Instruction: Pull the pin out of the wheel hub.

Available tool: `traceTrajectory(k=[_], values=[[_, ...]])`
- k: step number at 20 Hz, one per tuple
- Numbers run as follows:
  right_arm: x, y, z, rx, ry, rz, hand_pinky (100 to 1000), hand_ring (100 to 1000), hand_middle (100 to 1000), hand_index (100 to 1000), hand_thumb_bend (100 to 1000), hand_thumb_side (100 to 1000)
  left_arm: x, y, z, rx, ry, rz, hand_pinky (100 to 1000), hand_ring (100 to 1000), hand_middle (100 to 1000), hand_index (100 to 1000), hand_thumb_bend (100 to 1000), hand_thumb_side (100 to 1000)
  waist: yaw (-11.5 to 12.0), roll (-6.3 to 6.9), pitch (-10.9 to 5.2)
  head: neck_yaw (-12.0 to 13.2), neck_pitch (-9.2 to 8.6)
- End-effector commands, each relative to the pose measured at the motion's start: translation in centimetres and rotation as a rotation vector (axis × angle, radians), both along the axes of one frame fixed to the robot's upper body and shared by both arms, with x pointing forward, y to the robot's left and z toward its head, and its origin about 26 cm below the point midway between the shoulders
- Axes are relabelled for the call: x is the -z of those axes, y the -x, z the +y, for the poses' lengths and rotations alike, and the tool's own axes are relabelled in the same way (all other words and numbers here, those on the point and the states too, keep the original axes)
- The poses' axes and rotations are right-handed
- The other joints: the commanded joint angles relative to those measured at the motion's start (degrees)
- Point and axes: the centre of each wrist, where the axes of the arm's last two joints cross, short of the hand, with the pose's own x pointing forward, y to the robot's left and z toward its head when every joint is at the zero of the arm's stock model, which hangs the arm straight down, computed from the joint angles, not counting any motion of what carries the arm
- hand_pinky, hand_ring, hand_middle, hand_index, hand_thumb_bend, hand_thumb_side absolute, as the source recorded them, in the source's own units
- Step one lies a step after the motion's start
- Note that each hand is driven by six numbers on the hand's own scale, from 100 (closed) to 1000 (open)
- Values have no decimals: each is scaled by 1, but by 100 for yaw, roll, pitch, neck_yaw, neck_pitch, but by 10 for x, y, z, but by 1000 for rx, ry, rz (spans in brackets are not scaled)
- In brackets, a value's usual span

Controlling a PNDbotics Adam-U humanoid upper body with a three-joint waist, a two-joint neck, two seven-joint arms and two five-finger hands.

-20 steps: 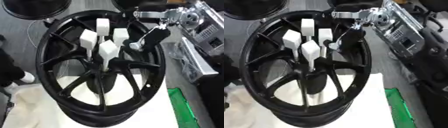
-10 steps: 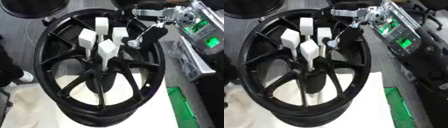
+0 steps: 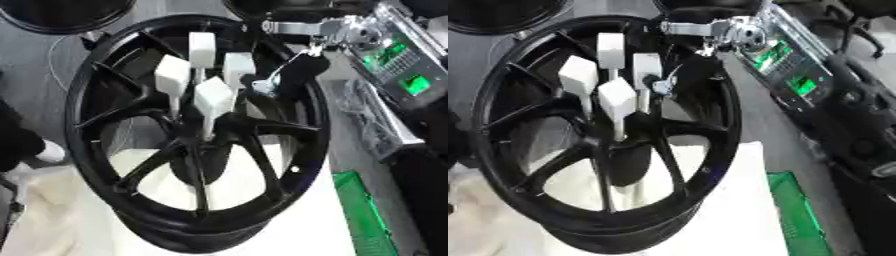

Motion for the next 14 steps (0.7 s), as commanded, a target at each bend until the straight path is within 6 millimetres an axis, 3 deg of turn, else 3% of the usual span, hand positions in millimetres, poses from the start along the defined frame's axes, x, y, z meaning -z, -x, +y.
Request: traceTrajectory(k=[1,14], values=[[-9,-1,-6,23,-2,-29,926,919,852,981,154,308,-12,1,1,4,-33,-31,620,742,668,772,100,870,11,19,-54,-38,-11],[-8,-3,-7,39,3,-29,921,909,823,971,144,299,-12,1,1,4,-39,-31,622,742,669,772,100,875,35,10,51,-77,-11]])
